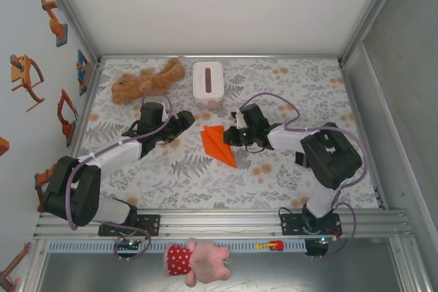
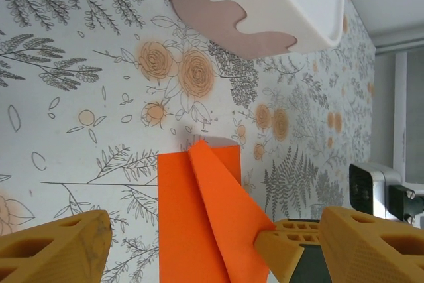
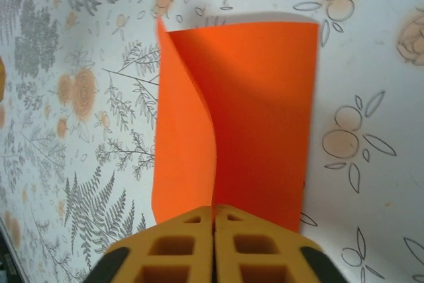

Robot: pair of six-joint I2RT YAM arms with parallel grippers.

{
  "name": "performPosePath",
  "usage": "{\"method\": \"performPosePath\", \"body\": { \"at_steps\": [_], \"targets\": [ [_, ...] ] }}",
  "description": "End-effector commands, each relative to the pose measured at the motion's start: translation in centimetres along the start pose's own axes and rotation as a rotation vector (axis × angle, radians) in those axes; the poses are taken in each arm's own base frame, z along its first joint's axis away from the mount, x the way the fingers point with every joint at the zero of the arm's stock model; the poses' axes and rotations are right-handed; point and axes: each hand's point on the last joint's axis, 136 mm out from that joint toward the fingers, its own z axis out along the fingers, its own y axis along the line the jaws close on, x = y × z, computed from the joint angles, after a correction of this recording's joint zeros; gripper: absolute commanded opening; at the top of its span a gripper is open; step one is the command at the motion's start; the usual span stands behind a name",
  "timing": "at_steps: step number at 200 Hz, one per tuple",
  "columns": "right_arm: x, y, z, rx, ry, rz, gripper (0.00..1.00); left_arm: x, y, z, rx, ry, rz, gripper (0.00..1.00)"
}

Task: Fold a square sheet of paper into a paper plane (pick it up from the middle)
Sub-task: Turn over the paper at the center of the table.

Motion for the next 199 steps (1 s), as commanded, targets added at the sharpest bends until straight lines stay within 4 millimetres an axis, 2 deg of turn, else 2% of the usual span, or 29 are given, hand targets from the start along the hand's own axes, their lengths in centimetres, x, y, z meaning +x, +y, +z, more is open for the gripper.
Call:
{"method": "performPosePath", "body": {
  "at_steps": [1, 53, 85, 110, 142, 199],
  "targets": [
    [-1.5, 2.0, -1.5, -0.064, -0.059, -0.043, 0.02, -0.1, -2.2, -0.5, 0.091, 0.008, 0.022, 0.82],
    [-5.0, 6.2, -6.0, -0.174, -0.197, -0.056, 0.00, 0.1, -7.4, -1.9, 0.322, 0.049, 0.068, 0.83],
    [-7.2, 9.0, -9.1, -0.280, -0.292, -0.029, 0.00, 1.3, -10.8, -2.6, 0.481, 0.094, 0.111, 0.82],
    [-8.2, 10.9, -10.6, -0.373, -0.327, 0.000, 0.00, 2.0, -13.0, -2.9, 0.570, 0.103, 0.151, 0.80],
    [-8.9, 12.4, -11.6, -0.472, -0.340, 0.039, 0.00, 3.2, -14.4, -2.6, 0.605, 0.122, 0.225, 0.73],
    [-9.4, 13.4, -12.3, -0.549, -0.342, 0.076, 0.00, 3.8, -15.9, -3.0, 0.675, 0.119, 0.286, 0.60]
  ]
}}
